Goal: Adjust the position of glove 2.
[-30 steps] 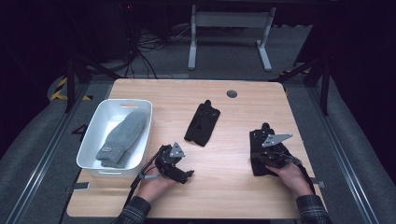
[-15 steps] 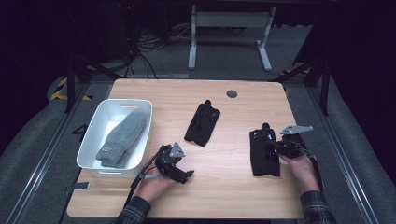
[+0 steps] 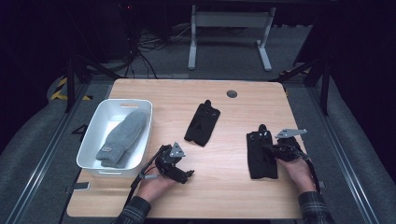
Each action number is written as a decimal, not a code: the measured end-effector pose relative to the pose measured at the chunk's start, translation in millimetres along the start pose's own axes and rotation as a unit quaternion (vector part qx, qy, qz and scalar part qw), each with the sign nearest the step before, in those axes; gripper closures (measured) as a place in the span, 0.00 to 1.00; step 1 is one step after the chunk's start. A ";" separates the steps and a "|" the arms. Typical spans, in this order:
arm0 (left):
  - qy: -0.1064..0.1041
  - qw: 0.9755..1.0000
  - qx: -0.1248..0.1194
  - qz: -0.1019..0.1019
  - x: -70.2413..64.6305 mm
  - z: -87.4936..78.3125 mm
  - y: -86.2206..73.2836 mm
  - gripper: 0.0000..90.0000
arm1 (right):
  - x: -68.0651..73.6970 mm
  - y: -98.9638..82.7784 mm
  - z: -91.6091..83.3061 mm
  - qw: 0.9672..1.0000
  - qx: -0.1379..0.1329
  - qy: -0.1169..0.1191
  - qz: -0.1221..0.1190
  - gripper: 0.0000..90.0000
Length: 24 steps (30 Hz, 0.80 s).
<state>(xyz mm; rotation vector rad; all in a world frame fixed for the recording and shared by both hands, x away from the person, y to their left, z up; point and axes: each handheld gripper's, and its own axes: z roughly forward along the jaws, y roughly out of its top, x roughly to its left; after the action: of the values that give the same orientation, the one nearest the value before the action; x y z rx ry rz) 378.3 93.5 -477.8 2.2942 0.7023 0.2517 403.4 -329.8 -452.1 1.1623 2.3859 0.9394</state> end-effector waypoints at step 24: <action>0.000 1.000 0.001 0.000 0.0 0.0 0.0 0.00 | 96.4 0.7 -0.4 0.998 0.025 0.029 -0.058 1.00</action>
<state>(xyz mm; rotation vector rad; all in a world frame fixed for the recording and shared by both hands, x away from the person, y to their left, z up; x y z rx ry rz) 378.3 93.5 -477.8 2.2955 0.7027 0.2504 344.3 -253.7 -451.6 1.0145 2.5062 0.8926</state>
